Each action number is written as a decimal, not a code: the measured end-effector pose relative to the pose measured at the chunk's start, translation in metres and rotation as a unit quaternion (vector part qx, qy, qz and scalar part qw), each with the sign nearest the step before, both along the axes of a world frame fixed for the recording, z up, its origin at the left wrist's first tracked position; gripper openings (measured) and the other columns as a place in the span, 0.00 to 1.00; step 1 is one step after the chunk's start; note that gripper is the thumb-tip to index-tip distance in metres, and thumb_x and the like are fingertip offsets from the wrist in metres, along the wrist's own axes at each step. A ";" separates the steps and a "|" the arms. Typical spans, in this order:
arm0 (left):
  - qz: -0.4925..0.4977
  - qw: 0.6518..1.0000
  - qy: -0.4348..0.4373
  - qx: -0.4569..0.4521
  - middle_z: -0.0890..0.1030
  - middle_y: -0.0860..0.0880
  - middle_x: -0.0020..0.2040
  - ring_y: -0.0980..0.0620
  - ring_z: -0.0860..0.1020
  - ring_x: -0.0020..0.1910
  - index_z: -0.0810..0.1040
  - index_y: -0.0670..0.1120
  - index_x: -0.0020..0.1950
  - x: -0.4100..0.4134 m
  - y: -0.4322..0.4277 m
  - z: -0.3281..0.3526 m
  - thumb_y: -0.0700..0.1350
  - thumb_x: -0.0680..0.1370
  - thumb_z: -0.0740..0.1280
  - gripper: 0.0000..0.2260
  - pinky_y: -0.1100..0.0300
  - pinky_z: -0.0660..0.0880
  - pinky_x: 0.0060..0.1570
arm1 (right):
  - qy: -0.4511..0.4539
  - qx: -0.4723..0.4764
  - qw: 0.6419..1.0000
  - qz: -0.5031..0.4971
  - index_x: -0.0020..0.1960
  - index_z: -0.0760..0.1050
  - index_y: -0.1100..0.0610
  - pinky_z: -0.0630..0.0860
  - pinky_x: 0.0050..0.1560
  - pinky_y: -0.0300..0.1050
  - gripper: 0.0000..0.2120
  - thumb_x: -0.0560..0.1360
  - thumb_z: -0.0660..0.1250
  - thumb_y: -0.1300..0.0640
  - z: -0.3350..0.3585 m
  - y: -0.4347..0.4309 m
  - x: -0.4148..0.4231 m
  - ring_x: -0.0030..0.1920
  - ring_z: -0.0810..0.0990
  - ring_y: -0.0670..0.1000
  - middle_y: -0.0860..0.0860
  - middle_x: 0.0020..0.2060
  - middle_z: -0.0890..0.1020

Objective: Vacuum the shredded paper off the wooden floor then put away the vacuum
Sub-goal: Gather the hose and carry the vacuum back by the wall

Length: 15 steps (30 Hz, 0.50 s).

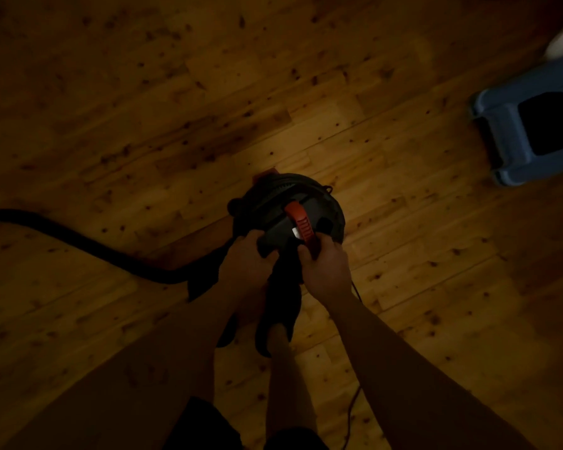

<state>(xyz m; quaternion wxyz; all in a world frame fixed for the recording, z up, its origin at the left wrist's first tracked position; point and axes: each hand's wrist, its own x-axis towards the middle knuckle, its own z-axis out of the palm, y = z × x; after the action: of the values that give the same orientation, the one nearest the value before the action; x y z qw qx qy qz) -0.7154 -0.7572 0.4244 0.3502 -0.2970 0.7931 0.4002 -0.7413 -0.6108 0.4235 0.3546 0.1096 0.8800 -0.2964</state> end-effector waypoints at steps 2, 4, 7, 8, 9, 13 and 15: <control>-0.002 1.000 0.020 -0.010 0.74 0.42 0.63 0.41 0.76 0.59 0.67 0.49 0.69 0.006 0.000 -0.013 0.51 0.78 0.68 0.22 0.44 0.75 0.57 | -0.012 0.000 1.000 0.019 0.70 0.67 0.58 0.73 0.60 0.58 0.22 0.80 0.62 0.49 -0.011 0.001 0.002 0.61 0.73 0.62 0.60 0.60 0.75; 0.003 0.999 0.045 -0.019 0.75 0.41 0.59 0.41 0.77 0.54 0.67 0.50 0.66 0.012 -0.002 -0.021 0.50 0.76 0.69 0.21 0.44 0.77 0.51 | -0.012 -0.004 1.000 0.027 0.71 0.67 0.57 0.73 0.59 0.58 0.20 0.80 0.61 0.52 -0.017 0.003 0.004 0.60 0.73 0.63 0.60 0.59 0.75; 0.009 0.998 0.067 -0.020 0.74 0.44 0.51 0.43 0.76 0.46 0.67 0.49 0.66 0.014 0.002 -0.026 0.49 0.75 0.71 0.22 0.51 0.74 0.42 | 0.007 -0.004 1.000 0.019 0.69 0.69 0.54 0.75 0.53 0.55 0.17 0.81 0.59 0.53 -0.026 0.006 0.002 0.55 0.76 0.63 0.59 0.54 0.78; 0.015 0.997 0.070 -0.021 0.72 0.45 0.49 0.45 0.75 0.44 0.67 0.48 0.66 0.014 0.003 -0.028 0.49 0.75 0.71 0.22 0.53 0.71 0.41 | 0.010 -0.001 1.000 0.019 0.68 0.71 0.54 0.75 0.49 0.53 0.16 0.82 0.59 0.53 -0.027 0.007 0.000 0.54 0.77 0.62 0.58 0.53 0.80; 0.020 0.997 0.071 -0.022 0.71 0.47 0.47 0.46 0.74 0.43 0.67 0.48 0.65 0.014 0.004 -0.029 0.48 0.75 0.71 0.22 0.54 0.70 0.39 | 0.012 0.004 1.000 0.018 0.67 0.71 0.53 0.74 0.47 0.50 0.15 0.82 0.58 0.53 -0.028 0.006 0.000 0.52 0.78 0.61 0.58 0.51 0.80; 0.040 0.995 0.083 -0.032 0.70 0.50 0.41 0.46 0.75 0.42 0.67 0.45 0.62 0.013 0.001 -0.036 0.47 0.75 0.71 0.20 0.61 0.65 0.33 | 0.023 0.021 1.000 0.006 0.65 0.74 0.52 0.74 0.44 0.50 0.14 0.82 0.58 0.51 -0.027 0.003 -0.002 0.50 0.79 0.61 0.57 0.48 0.81; 0.047 0.994 0.091 -0.041 0.72 0.50 0.42 0.44 0.77 0.46 0.68 0.44 0.62 0.012 0.000 -0.038 0.47 0.75 0.72 0.21 0.58 0.69 0.38 | 0.028 0.024 0.999 0.004 0.64 0.75 0.51 0.74 0.43 0.50 0.14 0.82 0.58 0.51 -0.028 0.002 -0.001 0.49 0.79 0.61 0.56 0.46 0.82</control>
<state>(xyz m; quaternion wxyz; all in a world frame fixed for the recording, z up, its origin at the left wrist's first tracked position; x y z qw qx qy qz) -0.7034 -0.7575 0.3860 0.2445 -0.3106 0.8226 0.4087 -0.7424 -0.6090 0.3958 0.3288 0.1063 0.8967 -0.2767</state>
